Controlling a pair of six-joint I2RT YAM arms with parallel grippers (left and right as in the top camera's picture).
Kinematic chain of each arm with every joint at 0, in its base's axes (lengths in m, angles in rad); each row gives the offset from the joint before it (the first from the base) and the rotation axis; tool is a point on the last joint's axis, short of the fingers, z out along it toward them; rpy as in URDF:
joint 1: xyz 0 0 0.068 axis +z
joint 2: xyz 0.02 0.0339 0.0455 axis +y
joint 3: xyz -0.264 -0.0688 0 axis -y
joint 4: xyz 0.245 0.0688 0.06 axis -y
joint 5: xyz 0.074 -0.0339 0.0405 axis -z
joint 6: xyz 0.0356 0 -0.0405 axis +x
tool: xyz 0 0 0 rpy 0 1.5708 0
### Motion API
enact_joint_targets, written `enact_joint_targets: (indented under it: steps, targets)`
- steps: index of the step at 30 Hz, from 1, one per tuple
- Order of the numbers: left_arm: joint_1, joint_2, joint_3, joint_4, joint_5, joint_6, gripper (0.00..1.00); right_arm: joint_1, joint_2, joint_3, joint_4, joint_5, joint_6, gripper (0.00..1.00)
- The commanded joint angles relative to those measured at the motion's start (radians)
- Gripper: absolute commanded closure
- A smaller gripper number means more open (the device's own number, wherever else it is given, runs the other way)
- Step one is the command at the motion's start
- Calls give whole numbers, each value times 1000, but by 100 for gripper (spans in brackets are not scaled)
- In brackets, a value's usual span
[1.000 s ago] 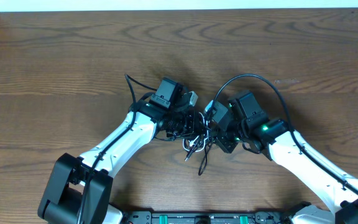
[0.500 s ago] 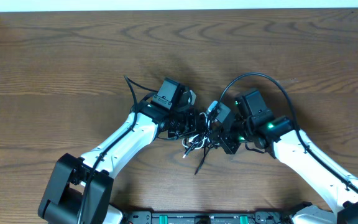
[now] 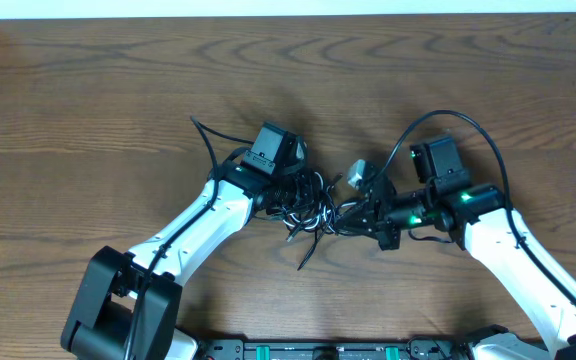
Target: Untangle cables
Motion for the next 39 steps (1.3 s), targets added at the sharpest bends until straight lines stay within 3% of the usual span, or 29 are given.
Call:
enact_joint_targets:
  steps: [1, 4, 7, 18, 28, 30, 31, 32, 33, 39]
  targets:
    - [5, 7, 7, 2, 8, -35, 93, -5, -10, -6, 4, 177, 72, 84]
    - [5, 7, 7, 3, 63, -44, 93, 15, -8, -6, 25, 268, 88, 66]
    - [5, 7, 7, 3, 108, -67, 93, 42, -2, -6, 64, 365, 120, 56]
    - [5, 7, 7, 5, 194, -106, 92, 138, 52, -7, 84, 564, 154, 59]
    - [5, 7, 7, 5, 238, -110, 93, 167, 119, -7, 128, 566, 174, 60]
    - [5, 7, 7, 5, 259, -110, 92, 169, 132, -7, 145, 566, 188, 64]
    - [5, 7, 7, 5, 266, -111, 92, 169, 134, -7, 152, 566, 187, 74]
    - [5, 7, 7, 5, 269, -110, 92, 169, 135, -7, 156, 571, 187, 91]
    - [5, 7, 7, 5, 269, -110, 92, 166, 133, -6, 158, 573, 188, 99]
    - [5, 7, 7, 5, 95, -129, 92, 135, 51, -5, 99, 504, 239, 99]
